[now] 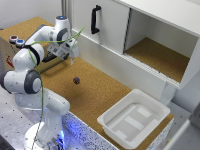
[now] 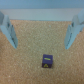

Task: Go towards the purple block and lift it

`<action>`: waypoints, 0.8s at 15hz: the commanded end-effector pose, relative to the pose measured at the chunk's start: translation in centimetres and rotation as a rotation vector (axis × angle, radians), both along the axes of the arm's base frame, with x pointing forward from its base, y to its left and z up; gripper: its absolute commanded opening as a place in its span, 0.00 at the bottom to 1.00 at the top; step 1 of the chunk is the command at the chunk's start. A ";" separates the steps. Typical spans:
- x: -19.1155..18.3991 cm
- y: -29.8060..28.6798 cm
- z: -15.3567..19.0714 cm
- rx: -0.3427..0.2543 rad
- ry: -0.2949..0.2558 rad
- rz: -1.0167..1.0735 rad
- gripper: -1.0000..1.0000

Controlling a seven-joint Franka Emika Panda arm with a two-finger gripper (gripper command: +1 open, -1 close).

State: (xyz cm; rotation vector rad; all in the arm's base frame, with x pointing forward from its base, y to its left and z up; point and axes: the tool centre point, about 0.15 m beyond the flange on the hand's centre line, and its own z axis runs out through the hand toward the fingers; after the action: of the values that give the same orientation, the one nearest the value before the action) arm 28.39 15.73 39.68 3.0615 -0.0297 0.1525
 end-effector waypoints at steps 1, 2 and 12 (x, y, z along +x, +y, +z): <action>1.8 -3.0 -9.2 0.068 -0.002 -0.030 1.00; 1.9 -3.6 -11.1 0.113 -0.012 -0.030 1.00; 6.3 -3.1 -17.8 0.045 -0.032 0.025 1.00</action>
State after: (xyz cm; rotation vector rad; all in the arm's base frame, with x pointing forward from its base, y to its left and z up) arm 31.18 11.81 24.57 3.1285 -0.0895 0.2339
